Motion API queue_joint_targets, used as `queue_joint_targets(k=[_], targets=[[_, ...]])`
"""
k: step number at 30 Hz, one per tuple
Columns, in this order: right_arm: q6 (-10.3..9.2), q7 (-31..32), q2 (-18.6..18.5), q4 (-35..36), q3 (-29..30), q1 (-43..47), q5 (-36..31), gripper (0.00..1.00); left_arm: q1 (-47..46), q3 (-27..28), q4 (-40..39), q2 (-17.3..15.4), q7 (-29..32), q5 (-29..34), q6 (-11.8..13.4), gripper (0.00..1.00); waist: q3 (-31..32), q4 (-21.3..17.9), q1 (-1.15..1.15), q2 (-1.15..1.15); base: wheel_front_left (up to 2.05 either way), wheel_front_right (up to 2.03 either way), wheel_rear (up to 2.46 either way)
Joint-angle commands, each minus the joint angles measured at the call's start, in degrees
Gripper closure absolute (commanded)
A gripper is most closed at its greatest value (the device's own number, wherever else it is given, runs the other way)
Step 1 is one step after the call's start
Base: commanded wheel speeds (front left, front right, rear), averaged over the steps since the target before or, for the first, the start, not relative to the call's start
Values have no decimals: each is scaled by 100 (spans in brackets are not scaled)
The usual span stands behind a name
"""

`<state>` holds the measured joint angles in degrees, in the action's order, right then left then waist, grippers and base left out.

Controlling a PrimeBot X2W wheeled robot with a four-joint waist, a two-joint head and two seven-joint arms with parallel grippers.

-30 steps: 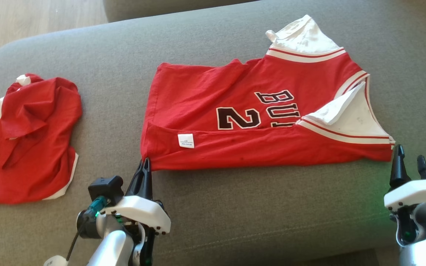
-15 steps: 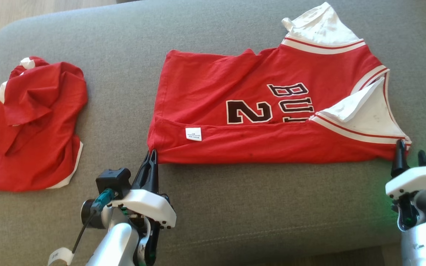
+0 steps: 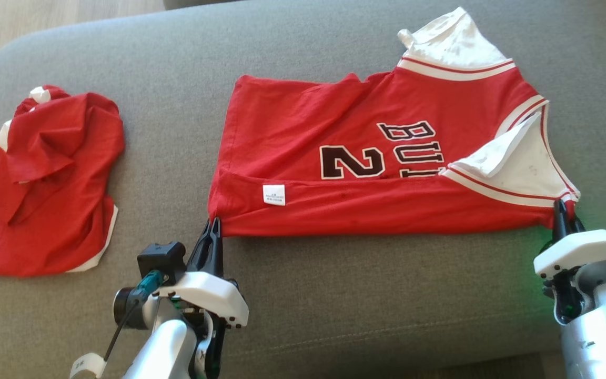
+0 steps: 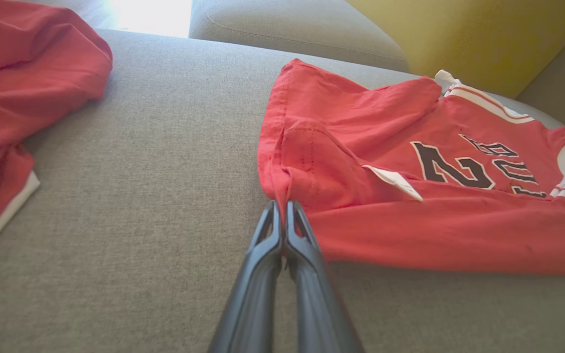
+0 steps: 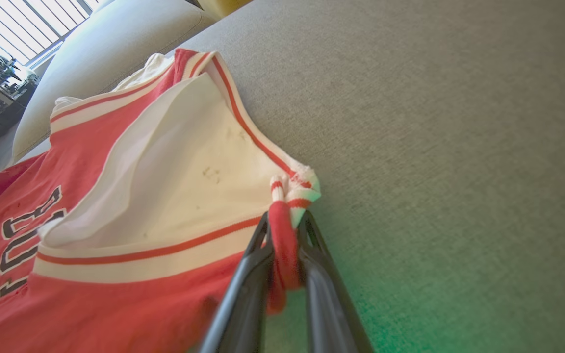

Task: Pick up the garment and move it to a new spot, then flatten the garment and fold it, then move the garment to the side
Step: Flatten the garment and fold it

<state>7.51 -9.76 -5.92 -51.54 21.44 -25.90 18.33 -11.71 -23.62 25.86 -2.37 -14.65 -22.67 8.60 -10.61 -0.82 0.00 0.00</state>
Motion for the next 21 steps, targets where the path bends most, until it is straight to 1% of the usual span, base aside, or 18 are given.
queue_joint_targets(k=[1, 6, 11, 15, 21], targets=[[-2, -78, -138, 133, -133, -135, 17, 100, -145, 194, -144, -51, -35, 40, 37, 100, 34, -18, 0, 0, 0, 0, 0], [-2, -122, -263, 178, -226, -75, 133, 100, -46, 198, 58, -51, -35, 85, 87, 100, 218, -54, 0, 0, 0, 0, 0], [-2, 47, -351, 371, -228, 172, 358, 100, 134, 142, 304, -51, -35, -19, 84, 100, 444, -37, 0, 0, 0, 0, 0], [-2, 329, -437, 547, -173, 495, 377, 100, 385, 97, 392, -51, -35, -95, 32, 100, 603, -21, 0, 0, 0, 0, 0], [-2, 890, -372, 947, -110, 972, 279, 100, 793, 31, 407, -51, -35, -111, -39, 100, 747, -10, 0, 0, 0, 0, 0]])
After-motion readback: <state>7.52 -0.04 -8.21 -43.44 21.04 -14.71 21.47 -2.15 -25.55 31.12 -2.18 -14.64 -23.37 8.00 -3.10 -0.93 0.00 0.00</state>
